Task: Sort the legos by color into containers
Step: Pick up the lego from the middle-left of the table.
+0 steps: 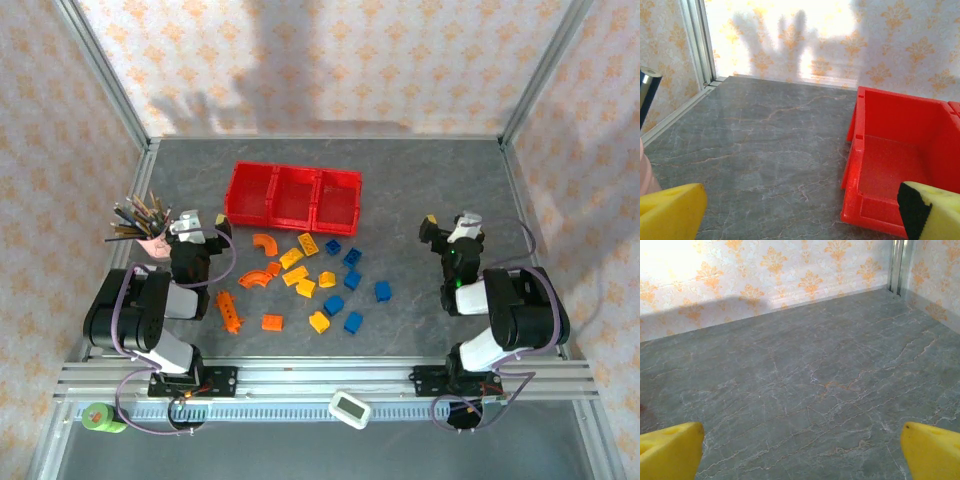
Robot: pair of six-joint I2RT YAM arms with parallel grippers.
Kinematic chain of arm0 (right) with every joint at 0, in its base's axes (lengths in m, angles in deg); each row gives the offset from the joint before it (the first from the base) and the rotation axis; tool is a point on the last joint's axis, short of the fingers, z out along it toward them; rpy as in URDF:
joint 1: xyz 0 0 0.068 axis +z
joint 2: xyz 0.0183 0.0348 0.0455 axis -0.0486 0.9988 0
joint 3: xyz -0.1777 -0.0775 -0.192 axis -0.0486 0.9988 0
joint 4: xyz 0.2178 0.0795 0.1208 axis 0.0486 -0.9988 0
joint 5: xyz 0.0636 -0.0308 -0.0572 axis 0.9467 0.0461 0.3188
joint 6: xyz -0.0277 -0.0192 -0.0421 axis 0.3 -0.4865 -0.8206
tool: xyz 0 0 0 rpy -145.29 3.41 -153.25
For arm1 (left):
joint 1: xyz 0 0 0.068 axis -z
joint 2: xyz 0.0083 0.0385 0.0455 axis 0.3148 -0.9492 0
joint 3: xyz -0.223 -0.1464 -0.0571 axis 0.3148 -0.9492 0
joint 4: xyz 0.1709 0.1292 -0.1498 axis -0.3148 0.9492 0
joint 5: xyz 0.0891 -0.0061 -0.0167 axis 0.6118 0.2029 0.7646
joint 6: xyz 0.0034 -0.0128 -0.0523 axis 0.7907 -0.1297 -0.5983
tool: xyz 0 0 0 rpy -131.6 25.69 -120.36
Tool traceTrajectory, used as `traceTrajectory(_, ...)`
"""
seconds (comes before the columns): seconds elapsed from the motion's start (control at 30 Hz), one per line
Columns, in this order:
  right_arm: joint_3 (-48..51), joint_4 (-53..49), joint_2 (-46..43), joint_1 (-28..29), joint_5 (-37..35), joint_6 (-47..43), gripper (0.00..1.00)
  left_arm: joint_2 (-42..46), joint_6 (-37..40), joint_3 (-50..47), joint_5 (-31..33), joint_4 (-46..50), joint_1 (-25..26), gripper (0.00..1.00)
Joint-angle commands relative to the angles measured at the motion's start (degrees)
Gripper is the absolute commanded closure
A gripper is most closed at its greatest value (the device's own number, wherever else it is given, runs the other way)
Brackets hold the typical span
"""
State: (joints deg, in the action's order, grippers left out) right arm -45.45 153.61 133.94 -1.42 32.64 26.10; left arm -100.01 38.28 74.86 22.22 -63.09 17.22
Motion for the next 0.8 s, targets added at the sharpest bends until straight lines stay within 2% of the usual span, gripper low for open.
traceTrajectory(0.0,-0.1,2.2,-0.4,0.4,-0.5,-1.1,0.00,-0.3,0.6,-0.2,-1.0,-2.8,0.2,0.01)
traceTrajectory(0.57,0.0,2.4,-0.3,0.4,-0.5,-1.1,0.00,-0.4,0.6,-0.1,-0.9,-2.7,0.2,0.01)
traceTrajectory(0.77,0.0,2.3,-0.4,0.4,-0.5,-1.0,0.00,-0.4,0.0,0.3,1.0,-1.9,0.2,0.01)
